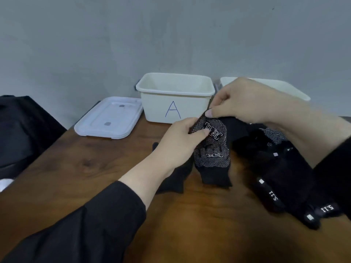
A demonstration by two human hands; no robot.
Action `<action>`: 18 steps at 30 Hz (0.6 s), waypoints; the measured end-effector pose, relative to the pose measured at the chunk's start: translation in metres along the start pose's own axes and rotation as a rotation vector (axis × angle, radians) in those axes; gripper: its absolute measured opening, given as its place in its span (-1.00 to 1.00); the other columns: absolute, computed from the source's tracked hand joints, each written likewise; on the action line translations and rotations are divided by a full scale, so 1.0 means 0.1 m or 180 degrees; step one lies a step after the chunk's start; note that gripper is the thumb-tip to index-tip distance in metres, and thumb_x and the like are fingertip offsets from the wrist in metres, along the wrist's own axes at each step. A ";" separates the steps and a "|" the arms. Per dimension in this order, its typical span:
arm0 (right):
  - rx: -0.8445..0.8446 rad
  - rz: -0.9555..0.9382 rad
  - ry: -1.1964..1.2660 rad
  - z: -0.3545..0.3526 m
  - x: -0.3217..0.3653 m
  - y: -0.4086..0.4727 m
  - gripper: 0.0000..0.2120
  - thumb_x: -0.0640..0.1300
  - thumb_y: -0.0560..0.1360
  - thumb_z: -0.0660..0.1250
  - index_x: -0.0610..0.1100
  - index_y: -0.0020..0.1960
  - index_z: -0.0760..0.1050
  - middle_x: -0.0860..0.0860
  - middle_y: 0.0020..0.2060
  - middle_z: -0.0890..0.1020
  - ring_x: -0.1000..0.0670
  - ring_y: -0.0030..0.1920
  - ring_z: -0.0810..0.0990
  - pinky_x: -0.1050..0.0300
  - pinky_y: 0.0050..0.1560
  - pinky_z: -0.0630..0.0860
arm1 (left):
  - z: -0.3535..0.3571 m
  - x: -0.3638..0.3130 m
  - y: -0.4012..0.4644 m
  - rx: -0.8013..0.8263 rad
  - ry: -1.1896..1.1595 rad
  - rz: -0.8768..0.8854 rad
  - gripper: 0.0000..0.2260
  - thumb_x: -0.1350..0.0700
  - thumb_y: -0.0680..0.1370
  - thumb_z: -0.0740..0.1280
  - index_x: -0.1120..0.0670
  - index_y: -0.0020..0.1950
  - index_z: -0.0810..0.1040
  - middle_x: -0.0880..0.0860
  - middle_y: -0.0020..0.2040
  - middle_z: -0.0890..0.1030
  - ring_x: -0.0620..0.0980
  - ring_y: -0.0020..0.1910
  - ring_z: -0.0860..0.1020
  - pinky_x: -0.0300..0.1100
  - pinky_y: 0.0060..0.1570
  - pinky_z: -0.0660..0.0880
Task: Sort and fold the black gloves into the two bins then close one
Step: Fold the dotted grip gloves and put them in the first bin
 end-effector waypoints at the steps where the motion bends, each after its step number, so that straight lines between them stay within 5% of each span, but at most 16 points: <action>1: 0.0085 0.0009 0.0080 0.02 0.03 0.01 -0.87 0.03 0.38 0.57 -0.02 -0.20 0.71 0.02 -0.32 0.67 0.08 -0.30 0.56 0.18 -0.29 0.45 | -0.11 0.07 -0.01 -0.0089 -0.0141 -0.0109 -0.90 0.14 0.61 0.37 0.11 0.05 0.67 0.13 0.03 0.72 -0.02 0.00 0.66 0.00 0.16 0.54; 7: 0.0434 -0.0008 0.0478 0.01 0.03 0.06 -0.86 -0.19 0.48 0.49 0.01 -0.01 0.67 0.08 -0.34 0.61 0.15 -0.37 0.51 0.29 -0.40 0.39 | -0.47 0.24 -0.04 0.0294 -0.0927 -0.0706 -0.77 0.12 0.63 0.34 0.24 0.18 0.64 0.20 0.12 0.70 0.11 0.12 0.66 -0.05 0.18 0.57; 10: 0.0354 0.0042 0.0817 -0.01 -0.05 0.07 -0.85 -0.23 0.51 0.44 -0.01 0.00 0.61 -0.09 -0.24 0.50 -0.03 -0.28 0.47 0.10 -0.27 0.41 | -0.62 0.28 -0.02 0.0294 -0.1146 -0.0776 -0.81 0.15 0.63 0.32 0.22 0.12 0.64 0.20 0.09 0.69 0.06 0.02 0.66 -0.06 0.12 0.60; 13: 0.0313 0.0072 0.1363 0.00 -0.06 0.04 -0.87 -0.34 0.55 0.38 -0.13 -0.07 0.57 0.01 -0.35 0.56 0.04 -0.32 0.57 0.13 -0.29 0.60 | -0.72 0.34 -0.01 0.0171 -0.1386 -0.0847 -0.85 0.15 0.65 0.29 0.15 0.06 0.64 0.14 0.04 0.67 0.04 -0.07 0.64 -0.08 0.00 0.59; 18: 0.0248 0.0281 0.1999 0.03 -0.02 0.01 -0.76 -0.43 0.58 0.23 -0.24 -0.09 0.65 -0.12 -0.17 0.70 -0.01 -0.16 0.70 0.24 -0.20 0.65 | -0.77 0.41 0.03 -0.0110 -0.1433 -0.0791 -0.82 0.09 0.64 0.32 0.18 0.12 0.60 0.16 0.03 0.68 0.04 -0.07 0.65 -0.11 -0.05 0.59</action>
Point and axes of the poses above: each hand's wrist, its own y-axis towards the middle knuckle, its own z-axis out of the palm, x = y × z, the point moved 8 cm from there along y, towards the middle knuckle
